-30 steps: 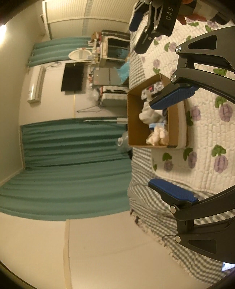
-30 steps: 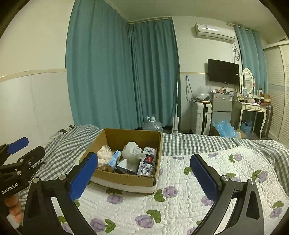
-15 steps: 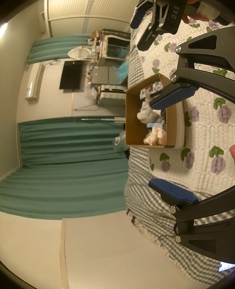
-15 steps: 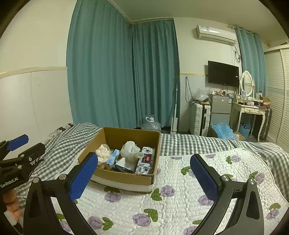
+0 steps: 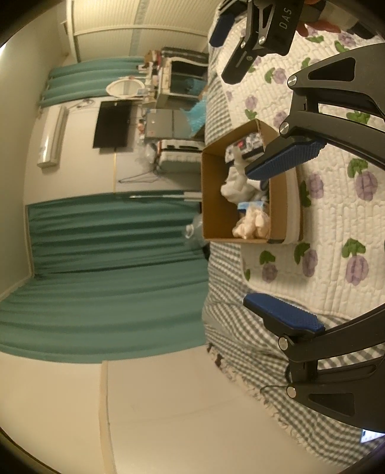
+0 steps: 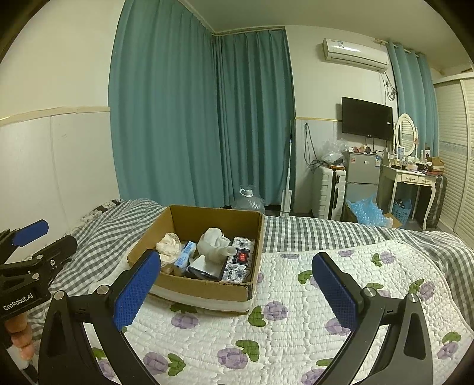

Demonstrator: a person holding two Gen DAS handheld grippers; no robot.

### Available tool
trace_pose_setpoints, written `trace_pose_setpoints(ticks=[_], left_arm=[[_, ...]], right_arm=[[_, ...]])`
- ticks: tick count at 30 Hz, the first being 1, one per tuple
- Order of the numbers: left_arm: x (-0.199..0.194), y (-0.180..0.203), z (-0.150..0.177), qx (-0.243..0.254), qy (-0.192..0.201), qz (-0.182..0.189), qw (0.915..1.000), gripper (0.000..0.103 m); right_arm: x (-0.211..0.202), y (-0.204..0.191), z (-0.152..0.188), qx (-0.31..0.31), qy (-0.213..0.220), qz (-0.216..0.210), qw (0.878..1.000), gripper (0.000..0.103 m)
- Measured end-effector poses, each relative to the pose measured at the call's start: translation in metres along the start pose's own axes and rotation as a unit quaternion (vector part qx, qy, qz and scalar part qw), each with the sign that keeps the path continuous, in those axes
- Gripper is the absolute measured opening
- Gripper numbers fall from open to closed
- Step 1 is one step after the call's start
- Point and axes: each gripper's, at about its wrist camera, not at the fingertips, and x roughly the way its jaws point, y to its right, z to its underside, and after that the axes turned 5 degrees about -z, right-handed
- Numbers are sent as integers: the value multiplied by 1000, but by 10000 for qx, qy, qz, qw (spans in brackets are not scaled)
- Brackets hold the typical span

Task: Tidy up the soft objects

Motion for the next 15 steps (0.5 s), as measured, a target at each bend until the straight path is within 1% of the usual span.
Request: trace_pose_setpoints(ticks=[15], left_arm=[[2, -2, 2, 9, -24, 14, 10000, 80]], right_arm=[[4, -2, 2, 13, -23, -10, 10000, 103]])
